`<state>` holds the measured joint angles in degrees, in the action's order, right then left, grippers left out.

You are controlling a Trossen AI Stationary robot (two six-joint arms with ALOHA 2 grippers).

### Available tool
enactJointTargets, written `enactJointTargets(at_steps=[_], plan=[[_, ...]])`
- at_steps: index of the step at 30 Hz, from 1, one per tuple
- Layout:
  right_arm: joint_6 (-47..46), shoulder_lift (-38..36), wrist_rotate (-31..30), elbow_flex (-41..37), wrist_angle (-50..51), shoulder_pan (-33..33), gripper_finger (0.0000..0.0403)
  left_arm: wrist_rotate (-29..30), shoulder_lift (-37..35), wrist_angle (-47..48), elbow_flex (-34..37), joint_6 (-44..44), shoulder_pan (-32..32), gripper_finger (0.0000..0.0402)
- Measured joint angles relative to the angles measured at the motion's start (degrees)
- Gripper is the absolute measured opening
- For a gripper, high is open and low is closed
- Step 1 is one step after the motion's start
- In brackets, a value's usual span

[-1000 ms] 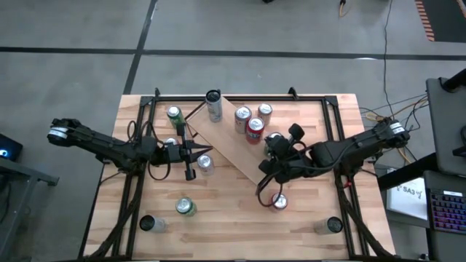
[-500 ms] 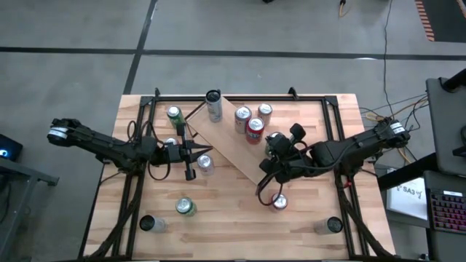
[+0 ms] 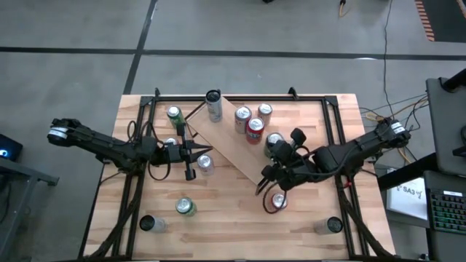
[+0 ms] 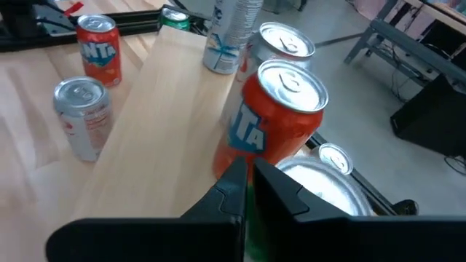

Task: Place canned beverage on shelf
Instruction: Put the bottom right green soda can on the shelf, then adjust the orange soda can on the shelf

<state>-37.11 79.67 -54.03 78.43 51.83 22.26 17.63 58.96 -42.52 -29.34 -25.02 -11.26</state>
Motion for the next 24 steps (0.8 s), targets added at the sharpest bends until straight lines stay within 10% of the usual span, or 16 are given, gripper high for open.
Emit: enactJointTargets(at_steps=[24], plan=[[8.51, -0.51, -3.01, -0.08, -10.63, 3.33, 0.0012, 0.00, 0.00, -0.39, 0.00, 0.02, 0.01, 0.0000]])
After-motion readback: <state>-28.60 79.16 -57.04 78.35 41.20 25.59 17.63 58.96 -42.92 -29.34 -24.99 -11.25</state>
